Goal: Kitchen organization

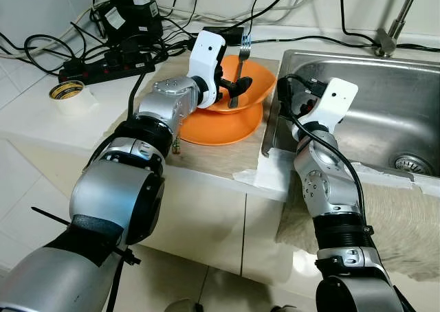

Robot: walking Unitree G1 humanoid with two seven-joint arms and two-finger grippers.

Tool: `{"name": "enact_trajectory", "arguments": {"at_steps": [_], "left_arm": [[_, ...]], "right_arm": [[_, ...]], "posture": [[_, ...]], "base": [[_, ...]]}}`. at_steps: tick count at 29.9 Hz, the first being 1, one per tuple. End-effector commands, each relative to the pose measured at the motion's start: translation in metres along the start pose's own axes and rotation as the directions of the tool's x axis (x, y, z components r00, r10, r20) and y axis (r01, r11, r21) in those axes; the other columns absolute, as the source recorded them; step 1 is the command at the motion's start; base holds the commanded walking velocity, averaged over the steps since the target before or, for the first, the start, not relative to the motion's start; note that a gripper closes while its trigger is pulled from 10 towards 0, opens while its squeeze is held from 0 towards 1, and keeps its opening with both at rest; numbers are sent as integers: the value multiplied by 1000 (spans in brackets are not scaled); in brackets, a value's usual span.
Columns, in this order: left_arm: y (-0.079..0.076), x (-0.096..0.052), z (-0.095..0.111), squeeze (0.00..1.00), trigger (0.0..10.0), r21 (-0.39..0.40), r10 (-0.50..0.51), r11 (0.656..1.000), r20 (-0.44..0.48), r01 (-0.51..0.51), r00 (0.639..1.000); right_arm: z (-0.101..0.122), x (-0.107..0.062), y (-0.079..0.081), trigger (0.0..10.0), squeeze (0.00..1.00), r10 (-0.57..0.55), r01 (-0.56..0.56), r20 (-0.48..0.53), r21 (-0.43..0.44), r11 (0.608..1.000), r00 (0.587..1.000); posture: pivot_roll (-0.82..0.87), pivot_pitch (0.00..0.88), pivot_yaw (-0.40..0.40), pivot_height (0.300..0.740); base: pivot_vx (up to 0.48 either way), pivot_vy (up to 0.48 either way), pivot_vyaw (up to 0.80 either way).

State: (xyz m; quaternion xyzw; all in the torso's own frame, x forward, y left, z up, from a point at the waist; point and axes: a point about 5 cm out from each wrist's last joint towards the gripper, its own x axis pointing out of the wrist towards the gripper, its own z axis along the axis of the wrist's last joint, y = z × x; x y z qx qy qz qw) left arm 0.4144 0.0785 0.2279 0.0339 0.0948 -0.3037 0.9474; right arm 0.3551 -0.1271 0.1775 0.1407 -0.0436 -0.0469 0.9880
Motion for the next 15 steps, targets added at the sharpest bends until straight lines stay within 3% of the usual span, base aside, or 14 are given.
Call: {"name": "enact_trajectory", "arguments": {"at_steps": [1, 9, 15], "left_arm": [[2, -1, 9, 0, 10000, 20, 11, 1000, 0, -11, 1000], [4, -2, 17, 0, 10000, 26, -2, 1000, 66, 0, 998], [2, -8, -1, 0, 10000, 28, -96, 995, 144, 93, 985]], "right_arm": [[1, -2, 4, 10000, 0, 16, -16, -1, -13, 1000, 1000], [2, -4, 2, 10000, 0, 24, -24, 5, -48, 999, 1000], [-8, -9, -3, 10000, 0, 85, -90, -53, -107, 990, 995]], "posture": [[-45, 0, 115, 740], [-50, 0, 121, 740], [-39, 0, 106, 740]], "base": [[0, 0, 0], [0, 0, 0], [0, 0, 0]]}}
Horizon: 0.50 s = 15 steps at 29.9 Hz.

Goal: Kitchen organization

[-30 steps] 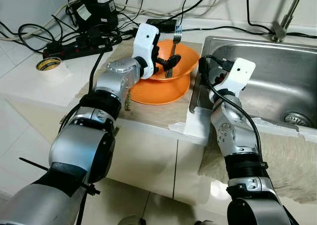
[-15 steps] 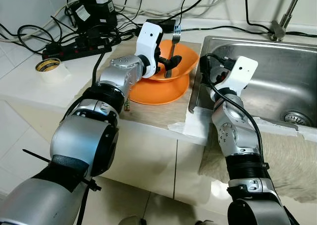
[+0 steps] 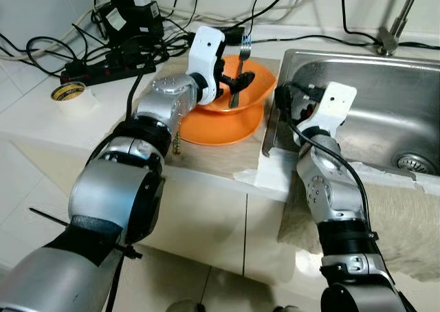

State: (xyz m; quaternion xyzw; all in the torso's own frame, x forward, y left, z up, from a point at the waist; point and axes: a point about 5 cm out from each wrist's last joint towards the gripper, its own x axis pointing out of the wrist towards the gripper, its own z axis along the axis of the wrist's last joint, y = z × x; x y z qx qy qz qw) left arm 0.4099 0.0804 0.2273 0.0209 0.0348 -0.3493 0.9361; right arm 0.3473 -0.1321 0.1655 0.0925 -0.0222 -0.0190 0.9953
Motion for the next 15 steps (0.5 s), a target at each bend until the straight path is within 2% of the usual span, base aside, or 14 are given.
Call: {"name": "enact_trajectory", "arguments": {"at_steps": [1, 3, 5, 9, 12, 13, 15], "left_arm": [[4, -4, 2, 0, 10000, 8, 0, 1000, 36, 0, 999], [4, -5, 3, 0, 10000, 24, 11, 1000, 56, -12, 998], [8, -12, 5, 0, 10000, 47, 48, 997, 140, -55, 989], [18, -26, 4, 0, 10000, 15, 137, 989, 230, -144, 964], [24, -40, -1, 0, 10000, 26, 201, 976, 270, -216, 942], [24, -40, -1, 0, 10000, 26, 201, 976, 270, -216, 942], [36, -60, -11, 0, 10000, -16, 303, 950, 286, -311, 909]], "right_arm": [[2, -1, 5, 10000, 0, 38, -38, 1, -19, 999, 999], [2, -2, 5, 10000, 0, 47, -46, 5, -40, 998, 999], [0, -3, -1, 10000, 0, 48, -47, 19, -83, 995, 999], [2, -7, -6, 10000, 0, 34, -26, 54, -139, 990, 998], [2, -9, -9, 10000, 0, 30, -17, 74, -164, 986, 997], [2, -9, -9, 10000, 0, 30, -17, 74, -164, 986, 997], [-1, -14, -11, 10000, 0, 30, -13, 92, -179, 984, 995]], "posture": [[-39, 0, 105, 740], [-33, 0, 99, 740], [-19, 0, 89, 740], [-7, 0, 82, 740], [-2, 0, 80, 740], [-2, 0, 80, 740], [8, 0, 76, 740]], "base": [[0, 0, 0], [0, 0, 0], [0, 0, 0], [0, 0, 0], [0, 0, 0], [0, 0, 0], [0, 0, 0]]}}
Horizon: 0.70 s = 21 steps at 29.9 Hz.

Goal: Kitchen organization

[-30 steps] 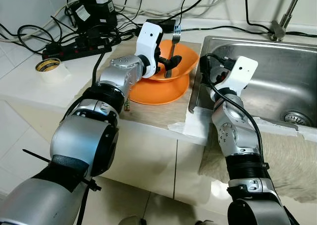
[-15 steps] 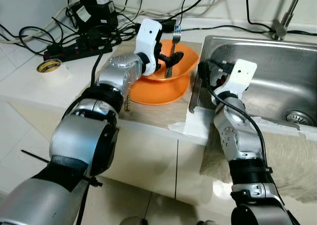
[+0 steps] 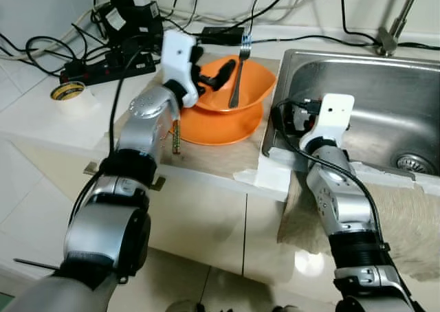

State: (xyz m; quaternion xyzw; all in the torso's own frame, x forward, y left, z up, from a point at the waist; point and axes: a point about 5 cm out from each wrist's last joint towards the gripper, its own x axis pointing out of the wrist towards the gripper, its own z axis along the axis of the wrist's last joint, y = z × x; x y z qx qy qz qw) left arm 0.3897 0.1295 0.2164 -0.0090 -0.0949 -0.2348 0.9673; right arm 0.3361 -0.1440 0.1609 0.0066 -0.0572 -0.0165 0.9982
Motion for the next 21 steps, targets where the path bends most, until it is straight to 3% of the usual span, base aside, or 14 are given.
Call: {"name": "enact_trajectory", "arguments": {"at_steps": [1, 5, 11, 12, 14, 21], "left_arm": [[18, -15, 5, 0, 10000, 4, 98, 995, 28, -98, 995], [26, -32, 4, 0, 10000, -11, 190, 982, 52, -189, 980], [29, -44, 3, 0, 10000, 26, 256, 966, 66, -258, 964], [36, -51, 3, 0, 10000, 30, 315, 948, 60, -317, 947], [39, -56, 2, 0, 10000, 34, 341, 939, 51, -343, 939], [30, -79, -6, 0, 10000, 16, 370, 929, -3, -370, 929]], "right_arm": [[0, -4, 0, 10000, 0, 1, -1, 27, -8, 1000, 1000], [-4, -9, -5, 10000, 0, -11, 13, 58, -29, 999, 998], [-9, -13, -7, 10000, 0, -16, 21, 79, -54, 998, 997], [-10, -16, -8, 10000, 0, -21, 27, 94, -70, 997, 995], [-11, -18, -9, 10000, 0, -26, 34, 102, -80, 996, 994], [-12, -27, -15, 10000, 0, -63, 73, 126, -80, 994, 990]], "posture": [[14, 0, 74, 740], [23, 0, 73, 740], [30, 0, 70, 740], [32, 0, 68, 740], [33, 0, 69, 740], [34, 0, 67, 740]], "base": [[0, 0, 0], [0, 0, 0], [0, 0, 0], [0, 0, 0], [0, 0, 0], [0, 0, 0]]}}
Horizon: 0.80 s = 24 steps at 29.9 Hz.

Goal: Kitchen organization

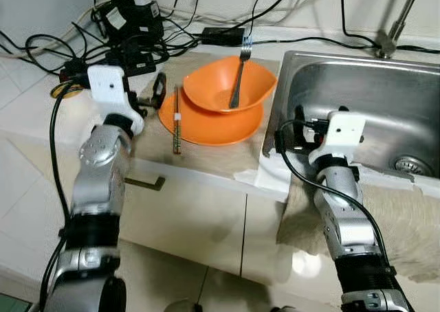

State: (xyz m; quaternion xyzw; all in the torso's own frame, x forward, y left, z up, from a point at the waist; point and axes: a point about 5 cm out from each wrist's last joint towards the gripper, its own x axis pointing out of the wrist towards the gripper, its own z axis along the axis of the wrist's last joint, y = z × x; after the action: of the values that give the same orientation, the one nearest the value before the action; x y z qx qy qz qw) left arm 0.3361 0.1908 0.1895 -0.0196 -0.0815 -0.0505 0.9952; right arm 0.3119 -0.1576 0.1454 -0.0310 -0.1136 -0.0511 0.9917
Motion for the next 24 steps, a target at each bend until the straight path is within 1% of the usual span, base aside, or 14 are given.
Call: {"name": "enact_trajectory", "arguments": {"at_steps": [1, 2, 3, 4, 9, 14, 17, 19, 24], "left_arm": [[-1, -3, 4, 0, 10000, -12, 12, 1000, 3, -12, 1000], [-4, -9, -5, 0, 10000, -35, 21, 999, -37, -22, 999], [-4, -9, -5, 0, 10000, -35, 21, 999, -37, -22, 999], [-9, -13, -13, 0, 10000, -60, 22, 998, -69, -27, 997], [-16, -16, -20, 0, 10000, -83, 14, 996, -105, -23, 994], [-22, -21, -23, 0, 10000, -92, -1, 996, -132, -11, 991], [-25, -20, -23, 0, 10000, -96, -24, 995, -138, 11, 990], [-26, -19, -22, 0, 10000, -81, -35, 996, -134, 25, 990], [-29, -19, -26, 0, 10000, -80, -59, 996, -172, 45, 983]], "right_arm": [[0, -3, -2, 10000, 0, -13, 13, 9, -9, 1000, 1000], [-1, -6, -3, 10000, 0, -20, 20, 6, -12, 1000, 1000], [-1, -6, -3, 10000, 0, -20, 20, 6, -12, 1000, 1000], [-2, -8, -1, 10000, 0, -16, 16, 3, -14, 1000, 1000], [-2, -9, 0, 10000, 0, -14, 14, 2, -12, 1000, 1000], [-3, -11, 1, 10000, 0, -20, 20, -7, 3, 1000, 1000], [-3, -12, 2, 10000, 0, -15, 15, -7, 2, 1000, 1000], [-3, -12, 3, 10000, 0, -13, 13, -8, 3, 1000, 1000], [-3, -12, 4, 10000, 0, -12, 12, -12, 5, 1000, 1000]], "posture": [[33, 0, 66, 740], [31, 0, 61, 740], [31, 0, 61, 740], [28, 0, 60, 740], [23, 0, 60, 740], [17, 0, 65, 740], [15, 0, 67, 740], [12, 0, 71, 740], [12, 0, 75, 740]], "base": [[0, 0, 0], [0, 0, 0], [0, 0, 0], [0, 0, 0], [0, 0, 0], [0, 0, 0], [0, 0, 0], [0, 0, 0], [0, 0, 0]]}}
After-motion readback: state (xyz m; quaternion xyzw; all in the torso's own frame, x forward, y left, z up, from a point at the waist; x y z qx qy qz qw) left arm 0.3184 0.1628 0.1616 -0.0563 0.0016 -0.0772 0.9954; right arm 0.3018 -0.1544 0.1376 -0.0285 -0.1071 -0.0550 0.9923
